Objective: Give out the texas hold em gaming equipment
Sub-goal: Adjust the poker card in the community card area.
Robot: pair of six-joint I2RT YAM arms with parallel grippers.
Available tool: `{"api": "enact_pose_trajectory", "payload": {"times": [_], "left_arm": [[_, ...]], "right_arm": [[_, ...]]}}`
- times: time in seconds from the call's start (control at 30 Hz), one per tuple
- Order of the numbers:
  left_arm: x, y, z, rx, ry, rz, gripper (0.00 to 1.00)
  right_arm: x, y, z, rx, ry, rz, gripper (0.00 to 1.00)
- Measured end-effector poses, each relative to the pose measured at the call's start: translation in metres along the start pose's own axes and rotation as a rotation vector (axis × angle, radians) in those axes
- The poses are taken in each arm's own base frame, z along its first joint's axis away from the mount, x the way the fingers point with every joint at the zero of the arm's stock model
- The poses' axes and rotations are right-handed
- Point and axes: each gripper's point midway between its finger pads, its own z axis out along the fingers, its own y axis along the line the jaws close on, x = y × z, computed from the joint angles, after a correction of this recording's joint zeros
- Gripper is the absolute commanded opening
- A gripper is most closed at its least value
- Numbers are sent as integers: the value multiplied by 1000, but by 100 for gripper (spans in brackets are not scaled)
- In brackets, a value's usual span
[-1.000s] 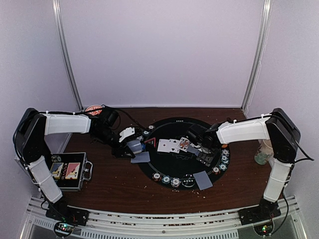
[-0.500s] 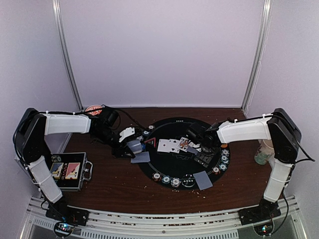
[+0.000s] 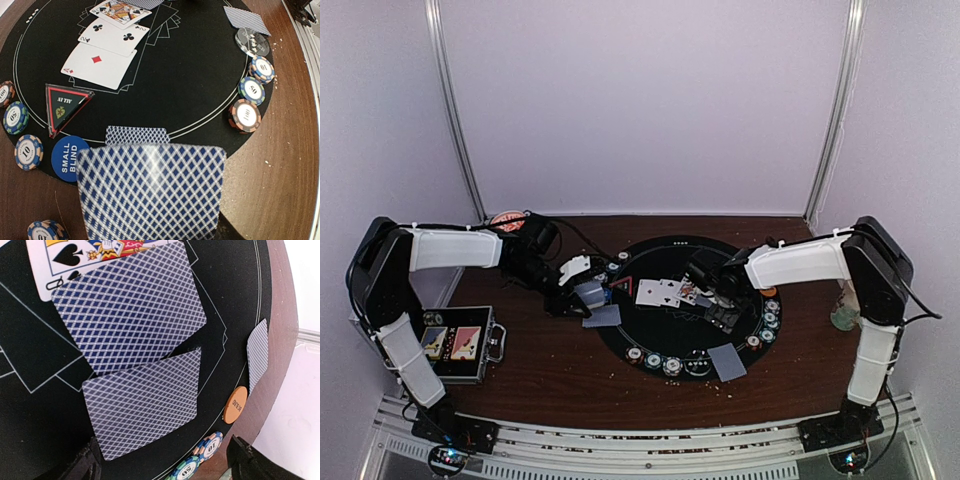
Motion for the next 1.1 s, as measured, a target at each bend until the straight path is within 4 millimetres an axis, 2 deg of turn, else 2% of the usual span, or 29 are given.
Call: {"api": "enact_pose_trajectory", "payload": {"times": [0.7, 0.9, 1.0, 1.1], "left_arm": [[0, 0, 0, 0, 0, 0, 48], [0, 0, 0, 0, 0, 0, 48], [0, 0, 0, 0, 0, 0, 48], [0, 0, 0, 0, 0, 0, 48]], "right_arm": [[8, -21, 8, 106, 42, 7, 89], [7, -20, 7, 92, 38, 13, 92], [0, -18, -3, 41, 0, 53, 92], [-18, -22, -31, -41, -107, 146, 92]]}}
